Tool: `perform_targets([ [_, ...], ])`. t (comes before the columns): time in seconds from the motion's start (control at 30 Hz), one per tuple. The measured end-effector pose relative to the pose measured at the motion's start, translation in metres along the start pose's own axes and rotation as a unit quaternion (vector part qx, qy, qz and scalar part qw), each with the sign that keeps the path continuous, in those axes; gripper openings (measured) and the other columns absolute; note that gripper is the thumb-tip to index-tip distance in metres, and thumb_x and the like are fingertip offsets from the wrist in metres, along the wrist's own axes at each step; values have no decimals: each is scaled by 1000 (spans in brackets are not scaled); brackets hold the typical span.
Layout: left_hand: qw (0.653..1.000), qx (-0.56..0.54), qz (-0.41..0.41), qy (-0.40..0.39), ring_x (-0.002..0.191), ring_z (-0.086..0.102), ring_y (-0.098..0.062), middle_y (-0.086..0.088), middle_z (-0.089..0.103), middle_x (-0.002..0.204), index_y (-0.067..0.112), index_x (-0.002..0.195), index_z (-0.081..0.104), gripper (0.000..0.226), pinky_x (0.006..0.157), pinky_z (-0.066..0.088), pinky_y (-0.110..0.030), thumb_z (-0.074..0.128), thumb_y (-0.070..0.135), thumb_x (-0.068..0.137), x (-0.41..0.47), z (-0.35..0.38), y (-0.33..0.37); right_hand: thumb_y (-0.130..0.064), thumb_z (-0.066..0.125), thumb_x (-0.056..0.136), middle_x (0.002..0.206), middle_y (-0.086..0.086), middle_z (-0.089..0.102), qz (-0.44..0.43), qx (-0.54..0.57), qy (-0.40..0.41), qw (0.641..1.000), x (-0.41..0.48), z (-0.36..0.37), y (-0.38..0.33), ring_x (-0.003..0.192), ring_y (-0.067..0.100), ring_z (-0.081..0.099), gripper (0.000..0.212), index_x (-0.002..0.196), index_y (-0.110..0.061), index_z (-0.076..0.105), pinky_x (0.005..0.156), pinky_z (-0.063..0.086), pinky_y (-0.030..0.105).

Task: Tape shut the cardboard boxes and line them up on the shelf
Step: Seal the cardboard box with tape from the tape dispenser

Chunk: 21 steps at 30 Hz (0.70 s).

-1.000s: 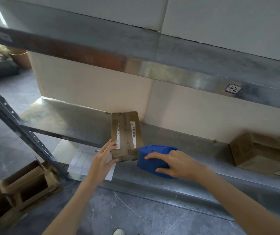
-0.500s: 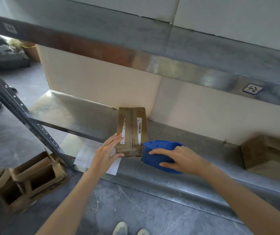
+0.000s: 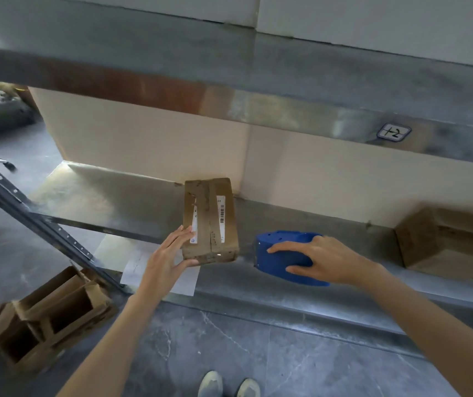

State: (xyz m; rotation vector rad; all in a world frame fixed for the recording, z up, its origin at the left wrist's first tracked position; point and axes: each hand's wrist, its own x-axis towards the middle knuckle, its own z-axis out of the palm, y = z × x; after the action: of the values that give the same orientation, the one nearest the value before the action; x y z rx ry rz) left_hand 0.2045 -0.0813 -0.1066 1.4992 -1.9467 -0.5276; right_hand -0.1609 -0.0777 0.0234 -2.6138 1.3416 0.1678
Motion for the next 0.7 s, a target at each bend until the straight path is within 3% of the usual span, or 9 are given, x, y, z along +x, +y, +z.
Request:
perform_targets([
  [0.1,1000,1,2,0,134,32,12,20,42,144,30,138,52,70,105,38,-21,82,29,76,-1,1,-1,-50,46,97,59,-7,44,2,11,-8,1000,-1,-2,0,52,5,34,46,140,-58,30,65,39,26],
  [0.2,1000,-4,-2,1,132,38,3,10,48,146,26,138,53,70,104,42,-28,84,26,74,-1,1,0,-50,46,97,56,-9,41,-2,7,-3,1000,-1,-4,0,51,5,34,45,139,-58,30,62,33,23],
  [0.3,1000,-11,3,3,133,43,-5,6,49,146,26,137,53,70,102,45,-32,84,24,74,-1,1,0,-51,46,97,63,-5,53,4,13,-6,1000,-5,-5,-1,52,7,36,45,138,-59,30,65,42,25],
  [0.5,1000,-10,1,3,132,35,7,14,46,146,30,137,52,71,102,44,-30,84,26,74,-1,1,0,-52,45,97,61,-6,49,17,1,-6,1000,-8,-5,-6,52,7,37,46,140,-58,29,68,46,29],
  [0.57,1000,-9,0,4,130,35,10,21,42,144,32,138,52,72,102,43,-28,84,26,74,-1,1,0,-53,43,98,68,-5,57,15,-4,-7,1000,-10,-5,-8,57,9,41,46,140,-58,27,71,48,30],
  [0.7,1000,-10,-5,6,128,39,5,23,40,142,33,138,51,73,100,44,-30,85,25,74,0,2,-1,-55,41,97,69,-2,61,7,-5,1,1000,-16,-4,-11,56,10,43,47,140,-60,23,68,47,29],
])
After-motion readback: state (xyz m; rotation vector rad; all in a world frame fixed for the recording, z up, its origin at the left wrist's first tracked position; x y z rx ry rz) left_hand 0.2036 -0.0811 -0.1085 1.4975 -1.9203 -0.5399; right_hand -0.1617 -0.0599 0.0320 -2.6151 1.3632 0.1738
